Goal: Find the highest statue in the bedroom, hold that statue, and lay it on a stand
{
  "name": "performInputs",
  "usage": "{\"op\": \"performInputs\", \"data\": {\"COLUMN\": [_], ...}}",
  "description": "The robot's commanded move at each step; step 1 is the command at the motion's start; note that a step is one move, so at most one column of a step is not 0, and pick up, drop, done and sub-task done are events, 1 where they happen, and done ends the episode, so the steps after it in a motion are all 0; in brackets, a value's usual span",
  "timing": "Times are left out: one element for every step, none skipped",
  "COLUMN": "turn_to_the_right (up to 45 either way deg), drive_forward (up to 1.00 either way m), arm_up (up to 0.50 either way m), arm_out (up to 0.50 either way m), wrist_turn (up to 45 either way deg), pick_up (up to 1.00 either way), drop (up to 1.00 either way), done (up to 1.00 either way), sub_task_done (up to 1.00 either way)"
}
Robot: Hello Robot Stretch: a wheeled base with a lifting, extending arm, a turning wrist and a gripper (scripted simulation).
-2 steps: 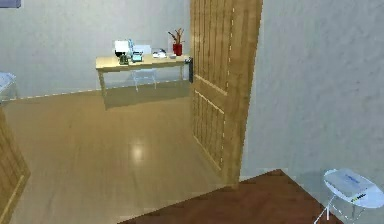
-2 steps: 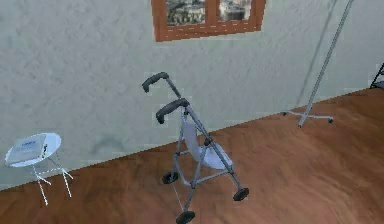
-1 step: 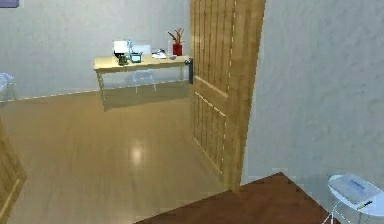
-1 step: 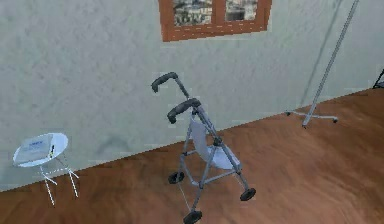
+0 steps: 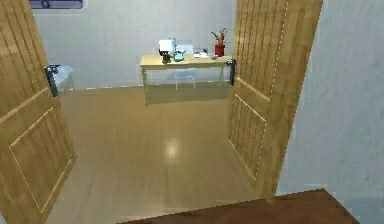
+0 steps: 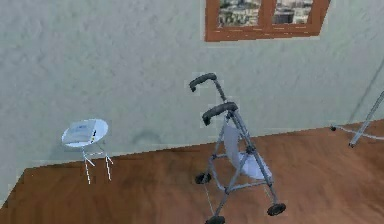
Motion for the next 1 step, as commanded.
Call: {"op": "performInputs", "data": {"turn_to_the_right": [0.0], "drive_forward": [1.00], "arm_up": [0.00], "arm_out": [0.00], "wrist_turn": [0.0], "pick_up": [0.00], "drop": [0.00], "done": [0.00], "sub_task_done": [0.00]}}
